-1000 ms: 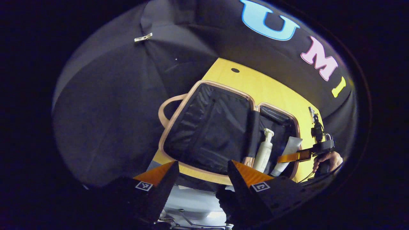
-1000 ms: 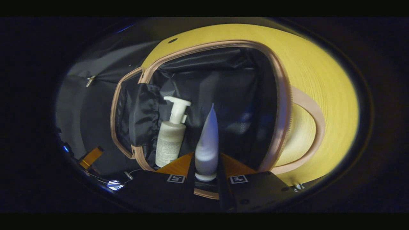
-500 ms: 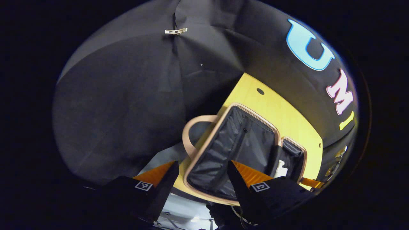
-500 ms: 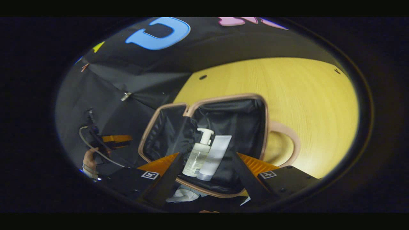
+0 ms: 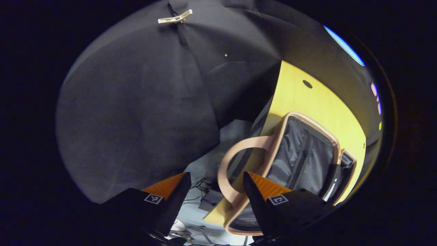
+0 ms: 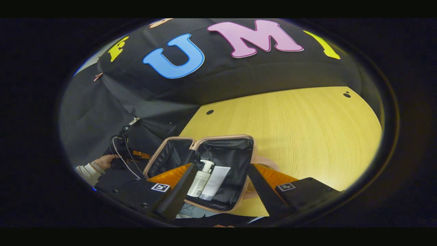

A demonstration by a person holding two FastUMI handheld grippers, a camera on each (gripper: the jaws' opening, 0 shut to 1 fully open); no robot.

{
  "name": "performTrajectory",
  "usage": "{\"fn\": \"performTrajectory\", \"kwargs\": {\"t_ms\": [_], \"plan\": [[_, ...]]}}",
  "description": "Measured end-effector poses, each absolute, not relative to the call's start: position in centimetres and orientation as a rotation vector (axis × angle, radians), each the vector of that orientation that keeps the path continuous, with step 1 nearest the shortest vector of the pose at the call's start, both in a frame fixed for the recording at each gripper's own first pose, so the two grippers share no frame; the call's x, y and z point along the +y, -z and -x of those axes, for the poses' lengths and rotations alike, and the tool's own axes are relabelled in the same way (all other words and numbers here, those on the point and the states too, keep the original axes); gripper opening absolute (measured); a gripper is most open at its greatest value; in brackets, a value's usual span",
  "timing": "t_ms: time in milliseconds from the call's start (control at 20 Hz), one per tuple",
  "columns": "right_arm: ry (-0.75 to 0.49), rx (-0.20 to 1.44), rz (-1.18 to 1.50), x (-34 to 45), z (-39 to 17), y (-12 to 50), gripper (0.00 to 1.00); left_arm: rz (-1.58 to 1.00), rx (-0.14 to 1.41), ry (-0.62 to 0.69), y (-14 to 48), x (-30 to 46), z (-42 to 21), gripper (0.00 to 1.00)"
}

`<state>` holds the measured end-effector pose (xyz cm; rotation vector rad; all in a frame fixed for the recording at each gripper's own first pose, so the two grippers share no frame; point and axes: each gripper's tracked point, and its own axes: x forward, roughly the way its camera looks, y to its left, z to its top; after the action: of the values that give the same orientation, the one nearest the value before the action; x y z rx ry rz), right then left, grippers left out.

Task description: First open the suitcase, pack the skin care products into it, and then close the suitcase.

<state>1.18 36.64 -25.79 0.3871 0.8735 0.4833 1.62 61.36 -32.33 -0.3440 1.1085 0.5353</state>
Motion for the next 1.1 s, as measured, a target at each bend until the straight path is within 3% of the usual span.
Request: {"fn": "performTrajectory", "kwargs": {"t_ms": [50,150,200,250,300,500,800,1100], "plan": [[-0.482,0.88,-0.386,36.3,-0.9,26.0,0.97,0.337,1.121,-0.541,33.0,61.8,-1.7,0.96],[-0.465,0.902,-0.373,35.8,-0.4,27.1,0.97,0.336,1.144,-0.55,34.7,62.5,-2.1,0.96],[-0.462,0.916,-0.368,35.7,0.0,27.5,0.87,0.349,1.169,-0.55,35.6,62.4,-2.0,0.96],[-0.459,0.918,-0.363,35.5,0.0,27.5,0.87,0.375,1.183,-0.536,36.7,61.9,-2.0,0.95],[-0.457,0.911,-0.362,35.3,-0.3,27.3,0.97,0.401,1.194,-0.527,37.5,61.5,-2.1,0.92],[-0.442,0.905,-0.36,34.7,-0.5,26.9,0.97,0.475,1.159,-0.505,38.2,60.4,-3.2,0.2],[-0.44,0.892,-0.358,34.8,-0.3,26.4,0.97,0.423,1.037,-0.461,33.0,60.3,-4.1,0.11],[-0.518,0.809,-0.329,35.4,-0.5,23.9,0.97,0.311,0.874,-0.352,24.2,57.8,-4.4,0.07]]}}
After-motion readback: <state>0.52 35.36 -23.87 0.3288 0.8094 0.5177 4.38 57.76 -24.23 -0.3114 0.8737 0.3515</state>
